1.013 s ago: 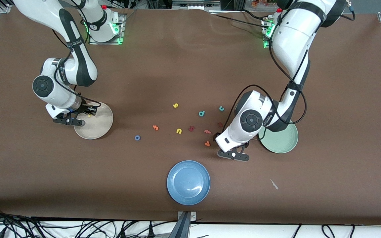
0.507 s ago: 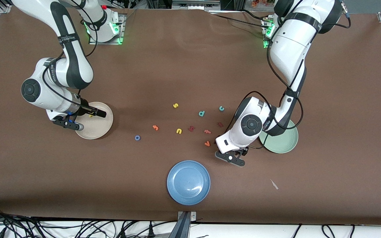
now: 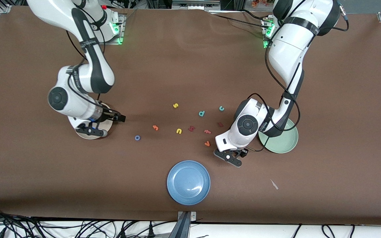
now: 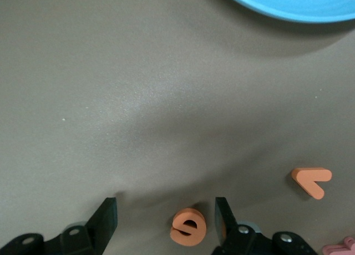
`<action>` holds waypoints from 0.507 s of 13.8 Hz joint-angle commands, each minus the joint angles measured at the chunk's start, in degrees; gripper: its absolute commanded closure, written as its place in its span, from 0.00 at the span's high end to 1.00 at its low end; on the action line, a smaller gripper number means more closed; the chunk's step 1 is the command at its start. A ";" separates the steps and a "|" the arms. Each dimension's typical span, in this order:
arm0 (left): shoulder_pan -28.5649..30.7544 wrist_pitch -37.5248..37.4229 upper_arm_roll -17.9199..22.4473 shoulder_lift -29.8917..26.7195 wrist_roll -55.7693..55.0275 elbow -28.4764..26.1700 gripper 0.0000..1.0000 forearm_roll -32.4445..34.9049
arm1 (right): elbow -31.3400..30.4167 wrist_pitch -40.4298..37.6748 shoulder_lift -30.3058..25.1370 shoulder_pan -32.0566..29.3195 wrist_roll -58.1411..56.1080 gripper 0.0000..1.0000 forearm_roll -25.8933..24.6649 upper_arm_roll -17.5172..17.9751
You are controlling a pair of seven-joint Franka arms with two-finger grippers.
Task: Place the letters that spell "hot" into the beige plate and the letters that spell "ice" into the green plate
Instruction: 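Grasp the orange letter with the left gripper while the right grasps blue ring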
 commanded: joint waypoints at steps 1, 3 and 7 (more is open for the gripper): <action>-0.15 -0.91 -0.32 -0.66 0.60 -0.91 0.74 1.34 | 6.18 -0.27 5.62 1.73 0.75 1.00 0.48 -0.40; -0.24 -0.91 -0.33 -0.84 0.51 -1.61 0.66 1.34 | 9.08 0.17 8.35 2.61 0.75 1.00 0.39 -0.40; -0.32 -2.13 -0.41 -1.45 0.43 -2.05 0.55 1.34 | 14.36 0.52 13.45 3.40 0.14 1.00 -3.64 -0.31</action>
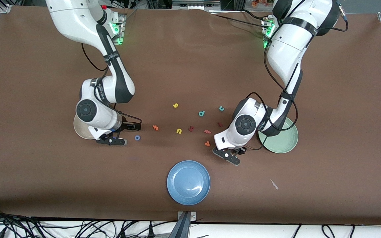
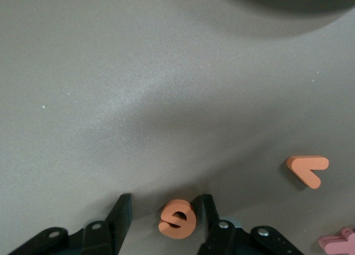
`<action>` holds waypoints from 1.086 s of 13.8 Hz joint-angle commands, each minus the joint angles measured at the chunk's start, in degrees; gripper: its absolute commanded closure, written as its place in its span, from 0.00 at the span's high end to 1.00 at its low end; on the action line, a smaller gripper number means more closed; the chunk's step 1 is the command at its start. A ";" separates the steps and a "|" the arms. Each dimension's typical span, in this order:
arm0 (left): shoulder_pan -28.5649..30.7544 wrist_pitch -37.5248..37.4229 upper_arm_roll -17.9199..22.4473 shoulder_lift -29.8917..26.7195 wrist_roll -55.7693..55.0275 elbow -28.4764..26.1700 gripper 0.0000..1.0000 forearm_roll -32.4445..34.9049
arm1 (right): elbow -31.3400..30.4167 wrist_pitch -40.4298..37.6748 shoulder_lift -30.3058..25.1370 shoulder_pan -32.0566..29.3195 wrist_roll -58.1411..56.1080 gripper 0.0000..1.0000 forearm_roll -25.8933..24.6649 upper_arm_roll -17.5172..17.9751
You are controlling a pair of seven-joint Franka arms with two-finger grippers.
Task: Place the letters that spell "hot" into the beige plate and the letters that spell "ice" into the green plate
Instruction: 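Grasp the orange letter with the left gripper while the right grasps blue ring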
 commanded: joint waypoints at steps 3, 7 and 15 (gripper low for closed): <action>-0.17 -3.44 -0.91 -2.34 0.07 -1.86 0.52 1.34 | 6.64 0.02 6.54 1.03 0.06 1.00 -3.85 0.51; -0.25 -3.36 -0.92 -2.34 -0.19 -2.22 0.37 1.52 | 6.74 2.04 7.60 1.03 0.06 0.99 -3.85 0.51; 1.06 -6.32 -0.48 -5.93 0.07 -2.21 0.00 2.22 | 7.00 2.30 8.48 1.03 0.23 0.80 -3.67 0.60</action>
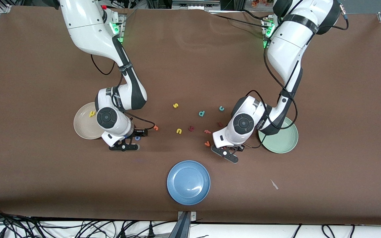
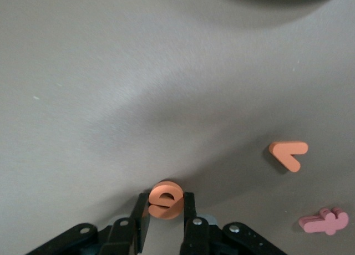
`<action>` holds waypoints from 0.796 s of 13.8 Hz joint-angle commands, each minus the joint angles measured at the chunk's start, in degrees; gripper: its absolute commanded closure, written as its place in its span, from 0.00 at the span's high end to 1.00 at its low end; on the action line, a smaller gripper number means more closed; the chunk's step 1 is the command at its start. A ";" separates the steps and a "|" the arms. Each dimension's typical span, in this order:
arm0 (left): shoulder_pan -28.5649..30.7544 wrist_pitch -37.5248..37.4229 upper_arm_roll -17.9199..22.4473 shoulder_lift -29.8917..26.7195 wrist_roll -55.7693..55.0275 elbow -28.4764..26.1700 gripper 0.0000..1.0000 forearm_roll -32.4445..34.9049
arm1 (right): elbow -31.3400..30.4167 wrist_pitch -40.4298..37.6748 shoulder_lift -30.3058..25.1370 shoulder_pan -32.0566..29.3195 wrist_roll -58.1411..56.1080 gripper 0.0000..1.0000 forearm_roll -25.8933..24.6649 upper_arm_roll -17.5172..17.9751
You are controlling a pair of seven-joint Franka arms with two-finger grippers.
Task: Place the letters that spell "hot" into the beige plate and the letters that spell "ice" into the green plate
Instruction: 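Carry the orange letter to the green plate while the right carries ring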
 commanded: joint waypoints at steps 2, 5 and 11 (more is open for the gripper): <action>2.34 -10.60 0.23 -6.35 0.35 -1.86 0.00 1.88 | 1.84 0.67 1.59 -0.03 0.56 0.77 -0.66 0.49; 4.53 -22.21 0.23 -8.38 0.79 -2.13 0.00 1.88 | 1.84 1.82 1.94 -0.03 0.82 0.67 -0.48 0.67; 11.21 -27.17 0.14 -8.65 8.68 -4.67 0.00 1.97 | 2.01 1.82 1.94 -0.03 0.91 0.53 -0.39 0.67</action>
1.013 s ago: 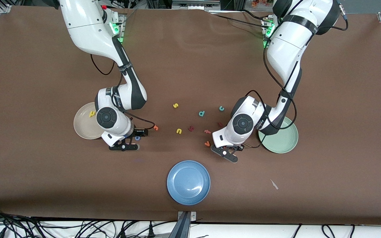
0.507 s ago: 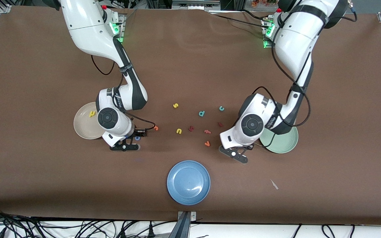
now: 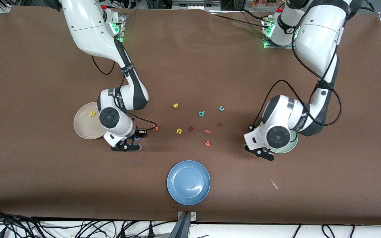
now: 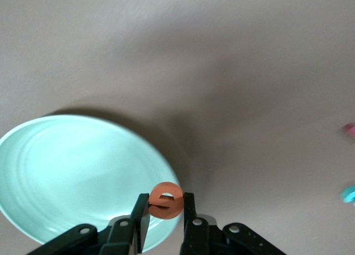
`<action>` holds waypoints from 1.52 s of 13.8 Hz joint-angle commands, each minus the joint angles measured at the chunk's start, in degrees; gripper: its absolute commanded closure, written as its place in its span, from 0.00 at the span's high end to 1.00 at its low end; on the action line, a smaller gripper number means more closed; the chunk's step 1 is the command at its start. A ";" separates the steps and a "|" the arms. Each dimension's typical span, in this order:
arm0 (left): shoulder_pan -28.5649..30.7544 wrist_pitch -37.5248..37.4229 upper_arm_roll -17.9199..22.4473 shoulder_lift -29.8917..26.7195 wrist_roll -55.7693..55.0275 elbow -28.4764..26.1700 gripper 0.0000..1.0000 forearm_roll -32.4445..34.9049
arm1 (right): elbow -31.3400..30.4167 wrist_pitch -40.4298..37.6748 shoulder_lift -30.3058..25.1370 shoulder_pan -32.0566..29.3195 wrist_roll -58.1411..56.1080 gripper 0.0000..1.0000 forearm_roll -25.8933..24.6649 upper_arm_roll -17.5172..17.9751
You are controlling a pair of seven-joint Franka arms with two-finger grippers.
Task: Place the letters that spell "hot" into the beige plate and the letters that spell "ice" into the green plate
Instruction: 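Carry the orange letter to the green plate while the right carries ring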
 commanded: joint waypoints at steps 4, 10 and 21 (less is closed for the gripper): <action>5.48 6.85 -0.60 -1.30 7.97 -8.64 0.00 1.88 | 1.96 0.01 1.18 -0.05 0.89 0.42 -0.31 0.14; 6.36 7.48 -0.51 -1.38 7.80 -8.83 1.00 1.88 | 1.96 0.09 1.18 -0.05 0.98 0.29 -0.22 0.14; 1.00 4.31 -7.44 -5.43 -23.87 -7.86 1.00 -0.57 | 1.36 -9.46 -3.90 -0.40 0.89 0.17 -0.04 -2.74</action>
